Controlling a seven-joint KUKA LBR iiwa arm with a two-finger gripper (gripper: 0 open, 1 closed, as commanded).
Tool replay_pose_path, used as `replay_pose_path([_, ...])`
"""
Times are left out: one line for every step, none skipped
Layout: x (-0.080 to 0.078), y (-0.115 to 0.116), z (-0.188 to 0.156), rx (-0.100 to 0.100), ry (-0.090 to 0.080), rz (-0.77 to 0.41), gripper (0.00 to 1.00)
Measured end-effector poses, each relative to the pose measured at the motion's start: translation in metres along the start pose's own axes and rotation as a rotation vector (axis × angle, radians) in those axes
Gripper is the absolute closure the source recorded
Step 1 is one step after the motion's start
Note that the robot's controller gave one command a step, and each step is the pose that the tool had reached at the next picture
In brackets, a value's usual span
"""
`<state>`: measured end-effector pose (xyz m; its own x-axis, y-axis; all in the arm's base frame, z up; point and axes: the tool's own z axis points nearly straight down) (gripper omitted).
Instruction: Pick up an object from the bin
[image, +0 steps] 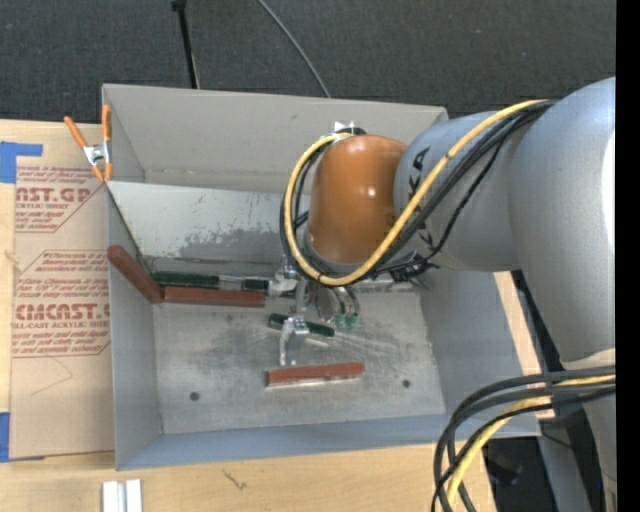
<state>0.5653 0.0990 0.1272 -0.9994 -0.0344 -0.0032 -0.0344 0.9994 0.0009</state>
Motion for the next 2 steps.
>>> replay_pose_path([0.005,-0.001,-0.023,0.001,0.012,-0.202,0.0])
replay_pose_path([0.043,-0.024,0.048,-0.002,0.023,-0.314,1.0])
